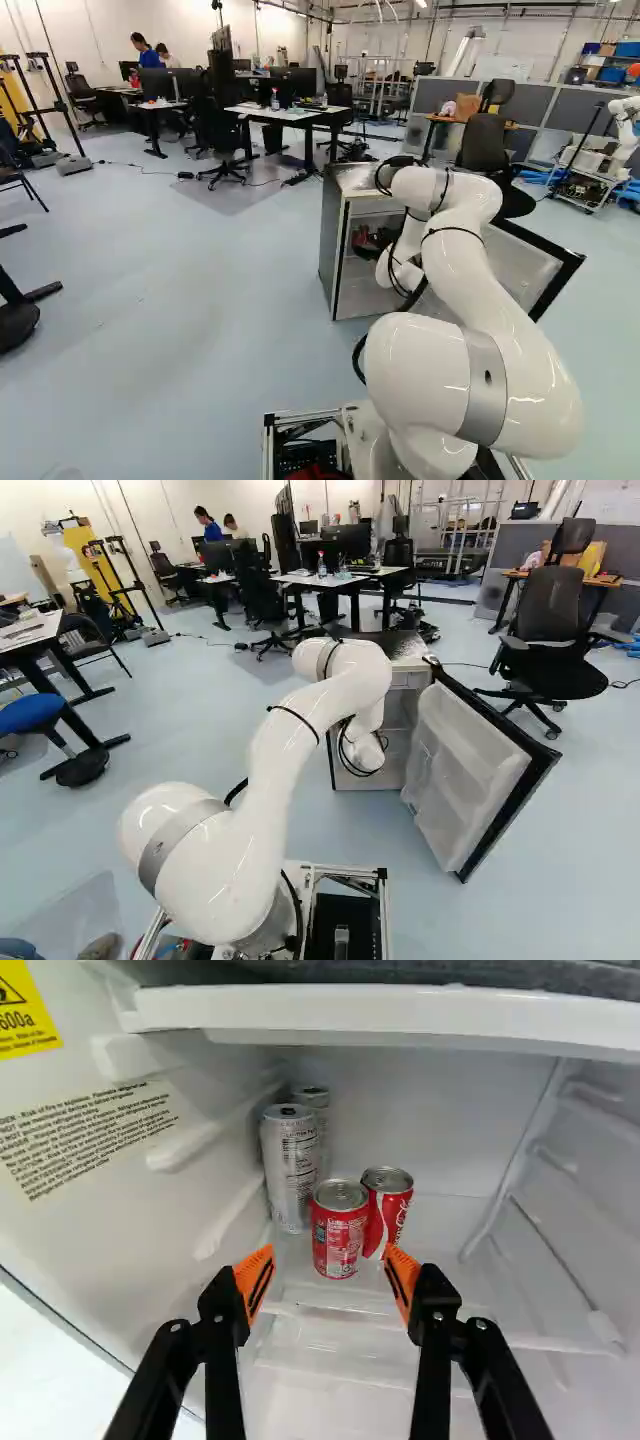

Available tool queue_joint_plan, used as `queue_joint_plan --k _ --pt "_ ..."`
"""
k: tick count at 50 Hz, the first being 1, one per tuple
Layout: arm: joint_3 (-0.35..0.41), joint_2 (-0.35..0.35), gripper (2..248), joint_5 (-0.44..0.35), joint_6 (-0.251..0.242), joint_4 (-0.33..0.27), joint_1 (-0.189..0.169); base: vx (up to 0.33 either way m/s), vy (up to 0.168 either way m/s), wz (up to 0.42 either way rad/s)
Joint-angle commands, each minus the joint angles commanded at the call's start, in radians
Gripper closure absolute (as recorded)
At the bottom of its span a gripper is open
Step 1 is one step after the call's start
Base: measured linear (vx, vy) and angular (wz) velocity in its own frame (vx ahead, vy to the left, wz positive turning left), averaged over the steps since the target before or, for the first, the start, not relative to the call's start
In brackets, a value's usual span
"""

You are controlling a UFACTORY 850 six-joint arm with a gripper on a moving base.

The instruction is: Grab a drink from the fridge

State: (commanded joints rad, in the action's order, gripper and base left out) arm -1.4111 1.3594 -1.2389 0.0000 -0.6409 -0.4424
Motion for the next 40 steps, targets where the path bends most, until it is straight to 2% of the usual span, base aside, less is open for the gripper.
queue_joint_plan --k 40 --pt "-0.097 0.05 83 0.039 0.0 0.0 0.014 0.0 0.0 0.0"
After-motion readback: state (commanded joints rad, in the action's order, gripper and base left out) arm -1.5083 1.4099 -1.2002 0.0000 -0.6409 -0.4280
